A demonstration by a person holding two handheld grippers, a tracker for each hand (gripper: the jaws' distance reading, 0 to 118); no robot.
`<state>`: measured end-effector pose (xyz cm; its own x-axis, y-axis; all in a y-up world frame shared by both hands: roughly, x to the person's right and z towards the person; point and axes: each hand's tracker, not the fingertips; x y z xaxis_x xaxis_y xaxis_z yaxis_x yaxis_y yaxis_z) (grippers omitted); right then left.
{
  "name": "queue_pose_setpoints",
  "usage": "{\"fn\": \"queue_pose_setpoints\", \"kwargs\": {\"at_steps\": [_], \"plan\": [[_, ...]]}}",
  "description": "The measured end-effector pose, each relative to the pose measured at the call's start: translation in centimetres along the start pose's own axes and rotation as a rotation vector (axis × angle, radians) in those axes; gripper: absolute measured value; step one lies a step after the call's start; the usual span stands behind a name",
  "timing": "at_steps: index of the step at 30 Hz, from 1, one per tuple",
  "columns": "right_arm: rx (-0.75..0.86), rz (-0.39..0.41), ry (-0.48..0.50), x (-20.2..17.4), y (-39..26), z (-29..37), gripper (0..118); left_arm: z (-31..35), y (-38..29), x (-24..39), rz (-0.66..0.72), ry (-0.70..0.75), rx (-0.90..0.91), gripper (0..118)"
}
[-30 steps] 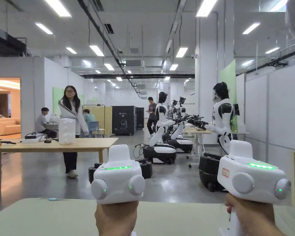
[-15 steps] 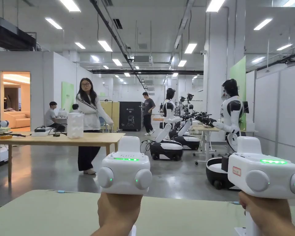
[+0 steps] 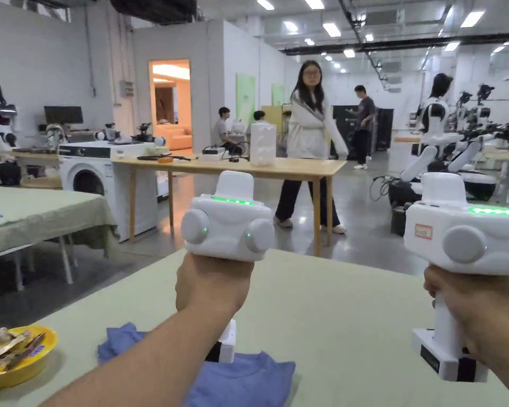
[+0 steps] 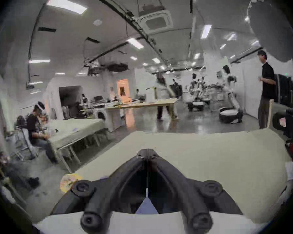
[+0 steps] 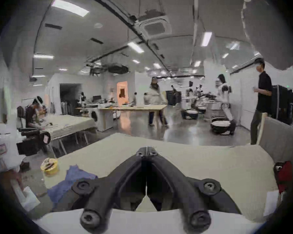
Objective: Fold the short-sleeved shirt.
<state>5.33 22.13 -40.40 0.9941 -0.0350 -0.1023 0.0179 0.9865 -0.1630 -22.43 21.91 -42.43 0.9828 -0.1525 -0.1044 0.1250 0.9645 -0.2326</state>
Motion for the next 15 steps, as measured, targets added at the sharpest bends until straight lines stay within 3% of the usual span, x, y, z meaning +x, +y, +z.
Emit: {"fn": "queue_pose_setpoints", "kwargs": {"at_steps": [7, 15], "plan": [[-0.104, 0.022, 0.17, -9.2, -4.7, -4.9, 0, -1.3, -6.5, -9.2, 0.043, 0.155, -0.149, 0], [-0.246, 0.06, 0.263, -15.8, -10.9, -8.3, 0, -4.4, -14.5, -12.1, 0.037, 0.148, -0.361, 0]]}}
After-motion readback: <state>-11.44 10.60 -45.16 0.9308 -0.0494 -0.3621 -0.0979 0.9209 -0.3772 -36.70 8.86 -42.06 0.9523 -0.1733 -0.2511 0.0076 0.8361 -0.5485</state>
